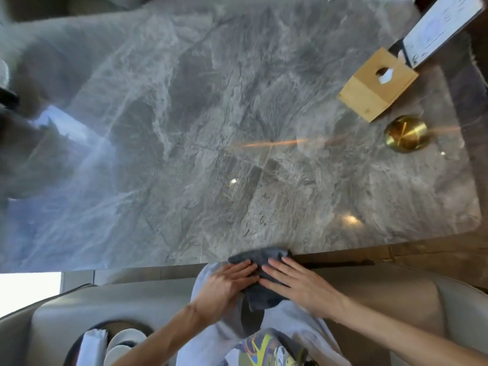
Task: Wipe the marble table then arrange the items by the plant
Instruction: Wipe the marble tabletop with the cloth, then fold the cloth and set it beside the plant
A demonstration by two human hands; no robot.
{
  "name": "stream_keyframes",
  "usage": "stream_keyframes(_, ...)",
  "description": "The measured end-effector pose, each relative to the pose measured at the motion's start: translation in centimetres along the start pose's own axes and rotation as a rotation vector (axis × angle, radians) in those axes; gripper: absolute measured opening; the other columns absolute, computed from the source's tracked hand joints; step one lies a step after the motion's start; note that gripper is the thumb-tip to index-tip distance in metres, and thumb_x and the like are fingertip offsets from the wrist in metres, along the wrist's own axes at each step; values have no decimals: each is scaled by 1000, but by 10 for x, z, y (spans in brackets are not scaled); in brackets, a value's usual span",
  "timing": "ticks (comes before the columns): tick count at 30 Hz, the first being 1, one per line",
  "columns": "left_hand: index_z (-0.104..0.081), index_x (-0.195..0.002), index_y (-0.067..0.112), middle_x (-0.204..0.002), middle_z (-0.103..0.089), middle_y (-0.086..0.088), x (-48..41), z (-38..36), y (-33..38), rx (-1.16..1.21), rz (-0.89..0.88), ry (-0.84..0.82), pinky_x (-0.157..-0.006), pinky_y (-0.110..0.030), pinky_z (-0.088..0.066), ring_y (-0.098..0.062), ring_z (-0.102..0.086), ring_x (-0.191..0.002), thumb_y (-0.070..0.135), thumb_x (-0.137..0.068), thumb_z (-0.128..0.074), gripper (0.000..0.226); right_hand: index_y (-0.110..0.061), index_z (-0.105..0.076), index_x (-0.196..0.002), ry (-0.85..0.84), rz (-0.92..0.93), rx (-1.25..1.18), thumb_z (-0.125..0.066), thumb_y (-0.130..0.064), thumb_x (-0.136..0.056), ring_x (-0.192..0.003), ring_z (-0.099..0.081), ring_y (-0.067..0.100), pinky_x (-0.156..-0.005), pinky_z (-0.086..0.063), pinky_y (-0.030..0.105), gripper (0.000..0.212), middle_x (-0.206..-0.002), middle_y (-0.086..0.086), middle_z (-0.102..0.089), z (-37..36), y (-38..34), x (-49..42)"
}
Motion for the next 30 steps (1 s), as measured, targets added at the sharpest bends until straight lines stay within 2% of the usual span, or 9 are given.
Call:
stream_keyframes(3, -64, -123, 17, -115, -70, -3, 7, 38, 20, 446, 141, -180, -90, -16, -43, -7, -61, -101, 26, -90, -42, 41, -48, -47, -135, -188, -95, -599, -43, -3, -82, -102, -63, 1, -80, -53, 34, 70, -116, -13, -68, 48, 5, 13)
stream_keyframes(5, -67, -111, 0, -99, -68, -7, 11, 63, 27, 789, 242, -200, -83, -15, -42, -1, -61, -84, 20, -93, -55, 29, -46, -65, -100, -275, -158, -1054, -49, -7, -83, -72, -56, -7, -65, -41, 21, 46, -80, -19, -63, 82, 10, 16)
stream_keyframes(7, -66, -105, -4, -101, -64, -14, 14, 91, 30, 1108, 393, -110, -82, -27, -47, -12, -61, -87, 26, -85, -65, 35, -28, -67, -106, -251, -239, -1500, -62, -18, -79, -85, -60, 3, -73, -44, 21, 29, -90, -13, -67, 113, 22, 16)
stream_keyframes(9, -68, -104, 0, -106, -65, -23, 16, 126, 40, 1349, 525, 33, -86, -37, -50, -28, -64, -94, 28, -82, -69, 36, -7, -65, -117, -183, -332, -1902, -79, -35, -72, -102, -63, 21, -85, -49, 28, 55, -113, 8, -69, 136, 43, 12)
stream_keyframes(11, -68, -108, 2, -113, -68, -23, 16, 165, 51, 1483, 612, 167, -93, -41, -51, -33, -66, -101, 30, -88, -65, 34, -8, -64, -125, -88, -294, -2091, -79, -43, -72, -116, -59, 29, -91, -51, 35, 65, -130, 17, -61, 170, 58, 7)
stream_keyframes(15, -71, -100, 6, -99, -75, -13, 19, 231, 65, 1601, 683, 433, -73, -29, -56, -20, -74, -82, 39, -91, -55, 38, -6, -51, -137, 38, -86, -2191, -75, -35, -81, -125, -48, 35, -93, -47, 35, 68, -144, 26, -46, 236, 74, -20)
stream_keyframes(19, -67, -88, 5, -68, -76, -3, 27, 275, 71, 1651, 654, 651, -51, -16, -52, -9, -71, -58, 34, -96, -50, 35, -8, -41, -144, 86, 5, -2190, -79, -33, -77, -118, -58, 25, -91, -49, 32, 81, -142, 19, -50, 283, 69, -54)
stream_keyframes(23, -64, -117, 2, -92, -76, -11, 49, 282, 38, 1766, 699, 855, -81, -33, -51, -20, -71, -83, 37, -93, -55, 43, -21, -40, -142, 5, 69, -2114, -89, -30, -64, -123, -56, 25, -97, -46, 34, 93, -143, 13, -52, 309, 51, -94)
stream_keyframes(30, -68, -102, 3, -87, -75, -13, 111, 289, -15, 1811, 795, 905, -76, -36, -51, -22, -70, -75, 25, -98, -48, 31, -7, -47, -136, -102, 4, -1977, -68, 1, -85, -124, -56, 34, -96, -52, 39, 55, -133, 19, -59, 323, 9, -171)
Point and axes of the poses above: each hand's wrist, its own x-axis away from the middle knuckle, its own z-axis out of the back of the hand, y = z × x, the point moved 1 cm from there along -x, towards the middle knuckle
